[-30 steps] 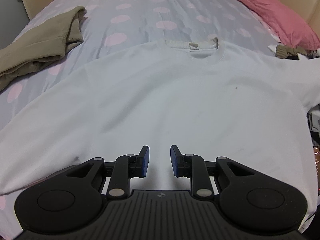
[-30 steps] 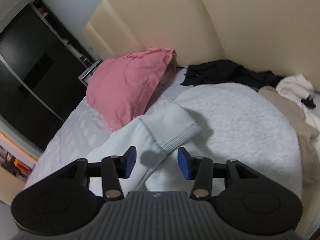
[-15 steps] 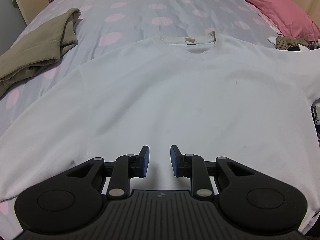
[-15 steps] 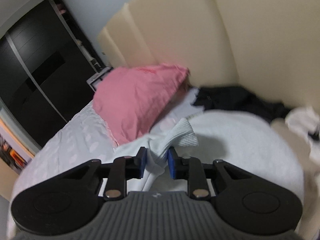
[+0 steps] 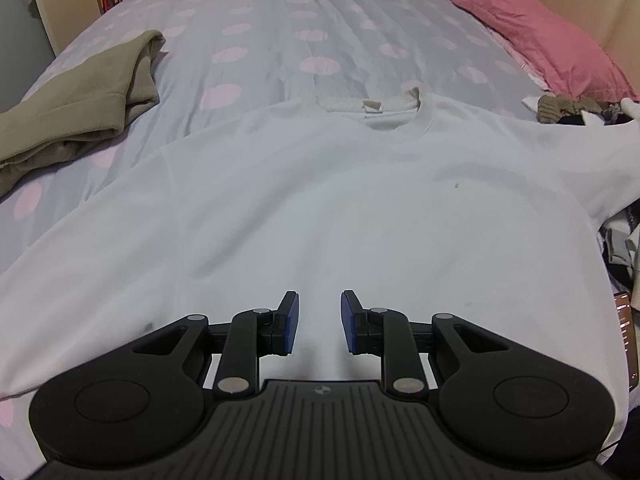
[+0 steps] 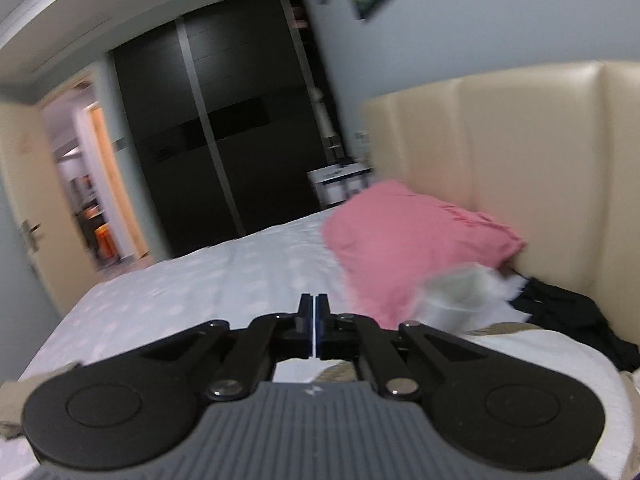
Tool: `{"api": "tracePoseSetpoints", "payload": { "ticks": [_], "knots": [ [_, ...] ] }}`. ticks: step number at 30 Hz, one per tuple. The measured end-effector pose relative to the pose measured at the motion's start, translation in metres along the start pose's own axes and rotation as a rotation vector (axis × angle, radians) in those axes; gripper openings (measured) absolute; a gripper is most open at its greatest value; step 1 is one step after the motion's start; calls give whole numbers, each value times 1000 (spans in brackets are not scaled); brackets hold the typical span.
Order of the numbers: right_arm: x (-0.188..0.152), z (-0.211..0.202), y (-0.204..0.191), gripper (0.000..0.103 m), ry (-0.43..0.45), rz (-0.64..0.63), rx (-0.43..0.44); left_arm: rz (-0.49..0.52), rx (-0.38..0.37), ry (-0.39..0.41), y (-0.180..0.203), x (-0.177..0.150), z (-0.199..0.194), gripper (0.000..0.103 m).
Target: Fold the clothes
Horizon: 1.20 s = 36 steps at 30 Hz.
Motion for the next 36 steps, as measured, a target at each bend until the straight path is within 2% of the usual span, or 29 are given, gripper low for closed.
{"api": "tracePoseSetpoints", "payload": {
  "ticks": [3, 5, 6, 9, 11, 13, 16, 21, 27, 36],
  "knots": [
    [-5, 2, -32, 1, -45, -59, 4, 3, -4, 12, 1, -1, -6, 21],
    [-10, 4, -40, 2, -71, -62, -5, 6, -3, 18, 1, -2, -10, 21],
    [-14, 6, -39, 6, -85, -46, -14, 9, -3, 21, 1, -3, -12, 21],
    [-19, 11, -22, 9, -108, 9, -61, 9, 2, 25, -1, -5, -15, 21],
    [-22, 13, -3, 18, -111, 52, -103, 3, 5, 25, -4, -6, -16, 21],
    [-25, 12, 21, 35, -108, 111, -144, -4, 6, 22, -5, -6, -15, 21],
    [-30, 12, 61, 39, -99, 221, -190, -5, 6, 15, -6, -5, -13, 22],
    [-48, 7, 116, 40, -98, 393, -257, 16, 16, -2, -2, -6, -8, 22],
    [-76, 13, 162, 40, -105, 549, -301, 31, 41, -39, 1, -8, 5, 22],
    [-89, 41, 201, 40, -63, 657, -329, 81, 76, -103, 10, -11, 29, 22]
  ]
}}
Point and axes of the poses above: each gripper's, at about its wrist camera, not at the fingertips, and z roughly the way its jaws point, y to its right, x to its top, the point moved 3 cm from there along z, roughly the way its jaws point, and after that the axes turned 5 degrees about z, right-handed, at the moved point
